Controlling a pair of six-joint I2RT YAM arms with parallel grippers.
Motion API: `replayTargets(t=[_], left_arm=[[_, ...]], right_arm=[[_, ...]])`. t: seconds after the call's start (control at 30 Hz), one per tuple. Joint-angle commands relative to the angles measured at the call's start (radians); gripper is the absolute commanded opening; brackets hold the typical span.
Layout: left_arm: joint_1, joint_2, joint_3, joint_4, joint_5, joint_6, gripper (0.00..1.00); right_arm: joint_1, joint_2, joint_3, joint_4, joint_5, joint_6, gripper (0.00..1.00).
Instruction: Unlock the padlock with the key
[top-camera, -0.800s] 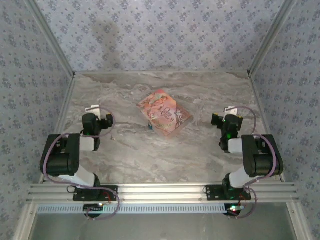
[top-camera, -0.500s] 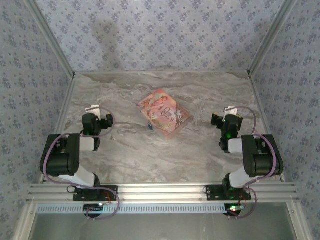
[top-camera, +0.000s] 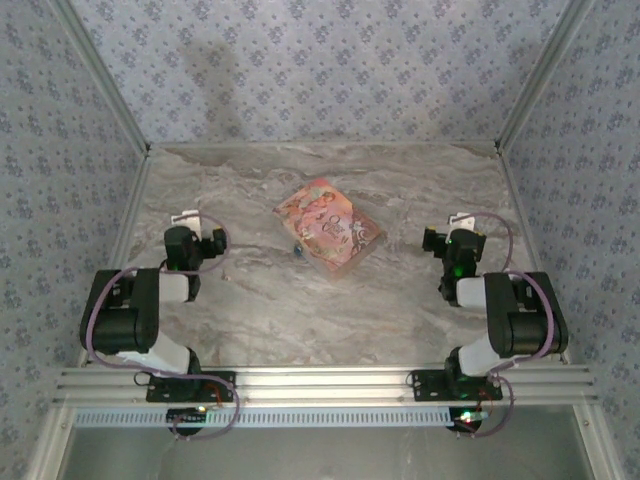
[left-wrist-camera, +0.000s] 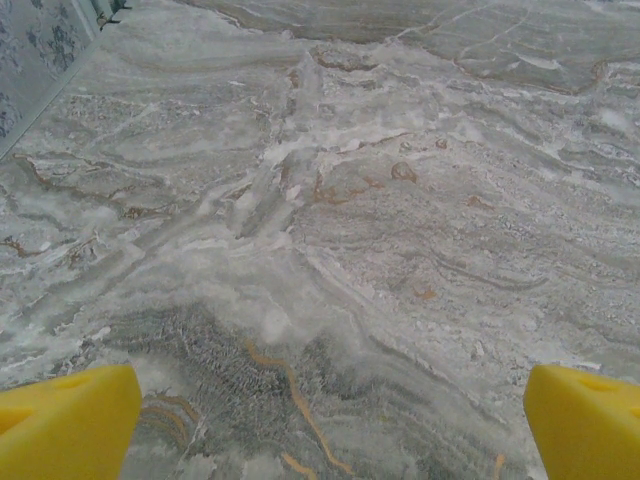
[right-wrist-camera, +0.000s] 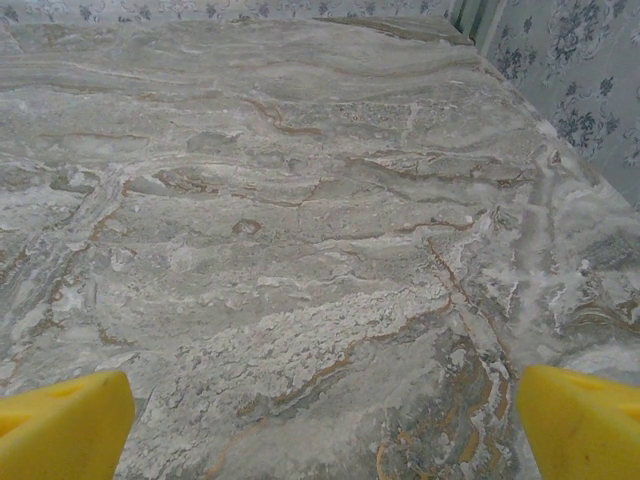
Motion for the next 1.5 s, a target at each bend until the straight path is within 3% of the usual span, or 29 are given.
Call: replayTargets(t=[0.0, 0.1, 0.2, 0.27, 0.33, 0.43, 0.5, 0.63, 0.77, 1.03, 1.2, 1.47], left_arm=[[0.002, -0.106, 0.129, -0.248, -0.054, -0.018, 0.98], [0.004, -0.178, 0.174, -0.341, 0.008, -0.026, 0.98], [0.011, -0.232, 0.245, -0.445, 0.076, -0.139, 0.98], [0.015, -0.232, 0.334, -0.594, 0.082, -0.289, 0.98], [0.024, -0.203, 0.420, -0.708, 0.163, -0.360, 0.98], [0.026, -0.128, 0.528, -0.799, 0.371, -0.398, 0.98], [0.016, -0.076, 0.570, -0.807, 0.475, -0.431, 0.98], [-0.062, 0.022, 0.660, -0.860, 0.527, -0.417, 0.93], [-0.146, 0.159, 0.775, -0.904, 0.582, -0.408, 0.89], [-0.265, 0.412, 1.015, -0.966, 0.615, -0.403, 0.86], [-0.319, 0.480, 1.096, -0.998, 0.657, -0.386, 0.83], [-0.366, 0.355, 0.914, -0.905, 0.658, -0.417, 0.80]], right_arm=[[0.003, -0.139, 0.054, -0.155, 0.004, -0.009, 1.00], [-0.003, -0.262, 0.087, -0.265, -0.045, 0.015, 1.00], [-0.003, -0.375, 0.141, -0.404, -0.104, 0.104, 1.00], [-0.007, -0.427, 0.226, -0.607, -0.100, 0.270, 1.00], [-0.014, -0.449, 0.328, -0.962, -0.031, 0.573, 1.00], [-0.064, -0.453, 0.305, -0.912, -0.252, 0.578, 1.00], [-0.063, -0.473, 0.275, -0.892, -0.313, 0.618, 1.00], [-0.042, -0.506, 0.279, -0.988, -0.453, 0.654, 1.00], [0.039, -0.541, 0.241, -1.019, -0.541, 0.657, 1.00], [0.269, -0.582, 0.159, -1.027, -0.492, 0.710, 1.00], [0.329, -0.541, 0.141, -0.988, -0.481, 0.734, 1.00], [0.335, -0.394, 0.209, -0.951, -0.499, 0.716, 0.98]])
